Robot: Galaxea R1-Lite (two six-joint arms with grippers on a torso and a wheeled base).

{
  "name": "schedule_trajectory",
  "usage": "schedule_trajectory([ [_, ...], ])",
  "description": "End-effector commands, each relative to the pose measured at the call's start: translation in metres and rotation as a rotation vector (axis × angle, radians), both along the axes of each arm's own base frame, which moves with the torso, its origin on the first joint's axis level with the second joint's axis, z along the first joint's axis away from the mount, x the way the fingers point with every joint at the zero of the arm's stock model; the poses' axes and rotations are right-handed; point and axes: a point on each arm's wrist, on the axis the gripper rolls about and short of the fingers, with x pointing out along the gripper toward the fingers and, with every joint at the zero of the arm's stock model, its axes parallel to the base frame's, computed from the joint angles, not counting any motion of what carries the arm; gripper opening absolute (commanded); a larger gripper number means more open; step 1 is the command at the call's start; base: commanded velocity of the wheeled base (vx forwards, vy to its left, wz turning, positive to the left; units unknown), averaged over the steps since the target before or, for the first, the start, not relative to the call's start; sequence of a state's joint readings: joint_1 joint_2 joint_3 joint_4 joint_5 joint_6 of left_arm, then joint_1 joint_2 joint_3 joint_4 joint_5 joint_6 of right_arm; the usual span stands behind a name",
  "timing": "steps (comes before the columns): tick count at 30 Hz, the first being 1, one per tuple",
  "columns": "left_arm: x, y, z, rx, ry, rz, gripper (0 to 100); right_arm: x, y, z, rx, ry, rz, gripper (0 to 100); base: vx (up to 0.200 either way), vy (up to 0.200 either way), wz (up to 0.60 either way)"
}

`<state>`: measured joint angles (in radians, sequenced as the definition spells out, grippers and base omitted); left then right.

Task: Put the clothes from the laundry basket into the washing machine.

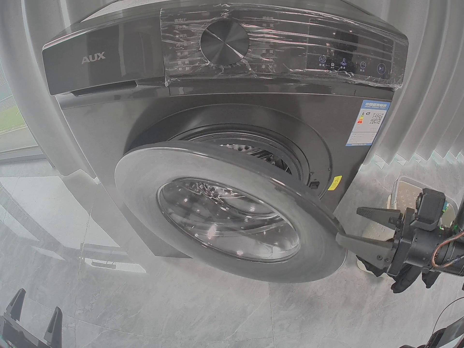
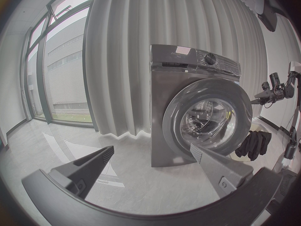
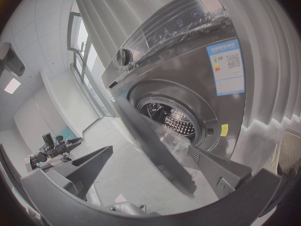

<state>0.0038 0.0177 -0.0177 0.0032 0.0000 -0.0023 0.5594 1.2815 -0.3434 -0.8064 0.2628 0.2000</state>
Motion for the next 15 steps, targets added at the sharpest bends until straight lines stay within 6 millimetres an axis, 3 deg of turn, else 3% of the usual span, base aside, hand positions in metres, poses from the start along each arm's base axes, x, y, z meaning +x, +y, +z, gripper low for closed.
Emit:
schedule_trajectory([
  [1,0.000,0.000,-0.005,-0.001,0.000,0.001,100,0.003,-0.010,0.016,0.054,-0.044,-0.057,100,0.000,0.000,0.00],
  [7,0.000,0.000,-0.005,-0.001,0.000,0.001,100,0.022,-0.004,0.014,0.076,0.014,-0.086,100,0.000,0.000,0.00],
  [15,0.000,0.000,-0.005,-0.001,0.000,0.001,100,0.038,0.006,-0.005,0.021,0.090,-0.110,100,0.000,0.000,0.00],
])
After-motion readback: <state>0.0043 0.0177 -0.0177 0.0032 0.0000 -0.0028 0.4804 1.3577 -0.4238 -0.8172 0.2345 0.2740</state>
